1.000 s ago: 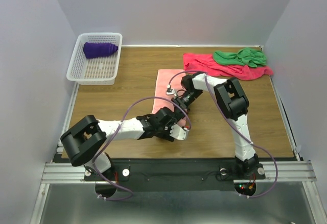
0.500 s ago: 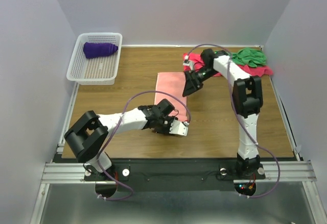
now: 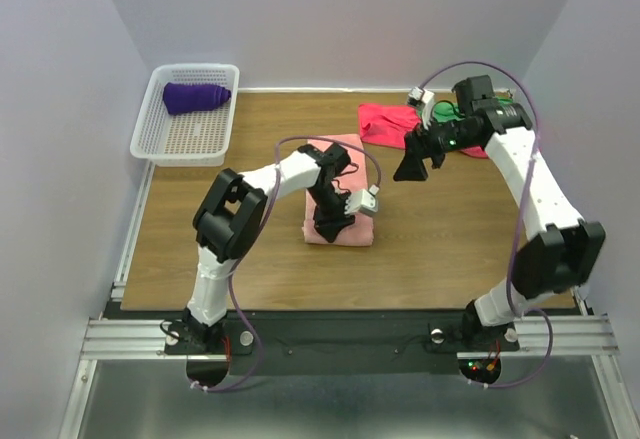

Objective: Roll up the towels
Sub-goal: Roll the towel

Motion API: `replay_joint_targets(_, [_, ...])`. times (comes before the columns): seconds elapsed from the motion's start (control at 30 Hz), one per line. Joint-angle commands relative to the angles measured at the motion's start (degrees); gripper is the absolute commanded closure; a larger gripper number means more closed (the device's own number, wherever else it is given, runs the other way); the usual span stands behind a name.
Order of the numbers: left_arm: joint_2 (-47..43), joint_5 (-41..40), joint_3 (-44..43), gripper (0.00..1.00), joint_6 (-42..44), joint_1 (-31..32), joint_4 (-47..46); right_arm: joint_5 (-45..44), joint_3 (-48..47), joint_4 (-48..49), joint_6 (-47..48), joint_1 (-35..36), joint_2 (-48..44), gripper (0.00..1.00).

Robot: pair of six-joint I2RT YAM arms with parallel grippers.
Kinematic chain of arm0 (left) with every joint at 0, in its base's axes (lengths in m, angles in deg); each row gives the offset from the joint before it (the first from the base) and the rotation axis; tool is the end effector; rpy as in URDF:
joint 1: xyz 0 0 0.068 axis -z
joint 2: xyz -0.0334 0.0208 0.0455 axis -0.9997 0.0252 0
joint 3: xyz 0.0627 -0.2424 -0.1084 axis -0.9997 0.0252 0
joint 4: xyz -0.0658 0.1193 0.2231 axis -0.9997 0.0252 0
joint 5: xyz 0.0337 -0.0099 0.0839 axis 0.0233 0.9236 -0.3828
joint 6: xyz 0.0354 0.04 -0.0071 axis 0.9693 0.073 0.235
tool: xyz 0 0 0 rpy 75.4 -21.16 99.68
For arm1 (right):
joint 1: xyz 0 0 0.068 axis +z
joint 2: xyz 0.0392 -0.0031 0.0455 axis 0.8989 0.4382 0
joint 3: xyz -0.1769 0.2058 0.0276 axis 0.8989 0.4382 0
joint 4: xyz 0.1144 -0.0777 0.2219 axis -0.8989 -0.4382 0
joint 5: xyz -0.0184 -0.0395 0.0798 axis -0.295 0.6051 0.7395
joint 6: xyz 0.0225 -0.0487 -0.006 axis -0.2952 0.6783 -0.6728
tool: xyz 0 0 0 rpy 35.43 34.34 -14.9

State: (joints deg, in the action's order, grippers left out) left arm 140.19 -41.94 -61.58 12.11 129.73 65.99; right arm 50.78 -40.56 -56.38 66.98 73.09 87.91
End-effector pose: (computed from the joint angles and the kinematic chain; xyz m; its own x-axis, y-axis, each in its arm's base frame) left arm 0.2887 -0.2784 0.1785 0.1409 0.8089 -0.5708 0.9650 -0.2410 -0.1035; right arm 0.3207 0.0785 0.3534 -0.5450 -0.4026 -0.7354 -0.8163 0.4550 0.3558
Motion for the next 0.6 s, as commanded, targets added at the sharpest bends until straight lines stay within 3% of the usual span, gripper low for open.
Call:
replay_joint_targets(0.0, [8.2, 5.1, -6.4, 0.51, 4.3, -3.1, 13.1, -4.7, 4.9, 4.0, 1.9, 0.3, -8.4, 0.07])
replay_joint_targets(0.13, [14.5, 6.6, -12.5, 0.5, 5.4, -5.0, 17.1, -7.5, 7.5, 4.6, 3.1, 1.3, -16.7, 0.07])
replay_joint_targets(0.2, [16.5, 6.4, -13.2, 0.49, 5.6, -5.6, 17.0, -12.8, 8.8, 4.9, 4.2, 4.1, -19.7, 0.06])
replay_joint_targets(0.37, [20.0, 6.4, -14.9, 0.45, 5.5, -6.1, 17.1, -22.5, 16.0, 7.8, 5.4, 15.7, -22.3, 0.05])
replay_joint_targets(0.4, [21.0, 6.4, -15.1, 0.45, 5.3, -6.2, 17.1, -30.1, 19.9, 9.3, 6.5, 18.6, -22.0, 0.05])
replay_joint_targets(0.57, [23.4, 6.1, -17.7, 0.45, 4.2, -7.1, 17.1, -40.2, 21.4, 15.2, 9.1, 30.6, -18.9, 0.07])
